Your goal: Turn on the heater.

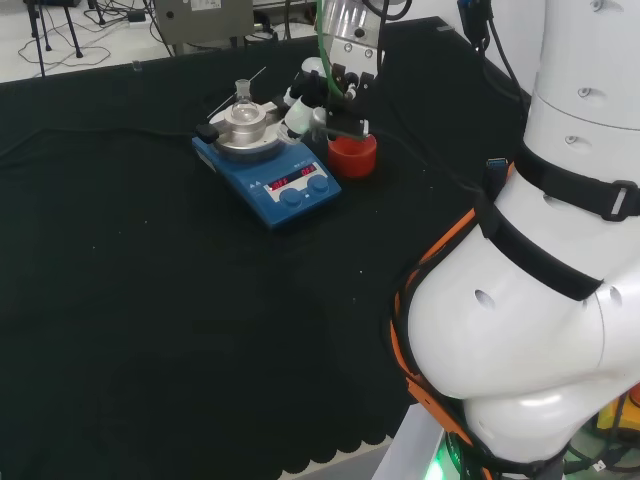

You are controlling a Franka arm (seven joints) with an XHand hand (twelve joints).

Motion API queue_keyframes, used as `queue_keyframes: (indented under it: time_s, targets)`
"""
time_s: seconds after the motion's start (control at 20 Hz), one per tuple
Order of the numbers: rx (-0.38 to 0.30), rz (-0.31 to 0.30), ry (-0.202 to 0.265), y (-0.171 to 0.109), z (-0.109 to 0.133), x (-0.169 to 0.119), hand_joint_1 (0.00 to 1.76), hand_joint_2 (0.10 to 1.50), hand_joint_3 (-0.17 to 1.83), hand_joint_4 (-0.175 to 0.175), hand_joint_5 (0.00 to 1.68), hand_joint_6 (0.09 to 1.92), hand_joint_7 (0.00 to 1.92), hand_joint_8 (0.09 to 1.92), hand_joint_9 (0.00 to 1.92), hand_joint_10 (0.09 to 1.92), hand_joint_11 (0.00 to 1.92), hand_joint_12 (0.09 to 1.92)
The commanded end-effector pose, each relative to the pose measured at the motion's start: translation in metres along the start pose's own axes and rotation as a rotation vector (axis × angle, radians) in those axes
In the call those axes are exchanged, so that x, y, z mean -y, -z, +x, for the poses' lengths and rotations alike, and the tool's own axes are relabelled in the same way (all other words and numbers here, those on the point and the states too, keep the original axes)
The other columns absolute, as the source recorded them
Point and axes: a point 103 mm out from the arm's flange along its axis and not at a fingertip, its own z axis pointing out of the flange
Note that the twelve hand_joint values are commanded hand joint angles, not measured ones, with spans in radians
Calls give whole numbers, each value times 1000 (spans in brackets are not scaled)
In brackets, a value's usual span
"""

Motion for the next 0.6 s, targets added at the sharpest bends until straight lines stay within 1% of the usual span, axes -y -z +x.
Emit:
queue_keyframes:
  time_s: [0.05,0.1,0.2,0.4,0.45,0.5,0.6]
  targets:
    - [95,88,2,-3,4,9,1144,611,743,-75,371,250,1177,709,1482,435,1595,723]
    - [107,101,2,-4,4,10,1148,614,739,-77,364,233,1199,718,1515,450,1654,720]
    - [137,153,-10,-7,4,12,1150,618,735,-80,351,210,1248,736,1587,483,1765,746]
    - [158,212,-31,-13,1,16,1137,634,729,-79,338,155,1321,752,1702,568,1894,853]
    - [158,230,-38,-16,0,17,1136,638,727,-79,335,146,1326,757,1715,585,1907,918]
    - [143,245,-44,-17,-2,17,1135,641,723,-79,337,130,1326,767,1714,621,1914,979]
    - [133,261,-50,-20,-5,17,1132,646,717,-78,349,96,1337,804,1699,703,1920,1047]
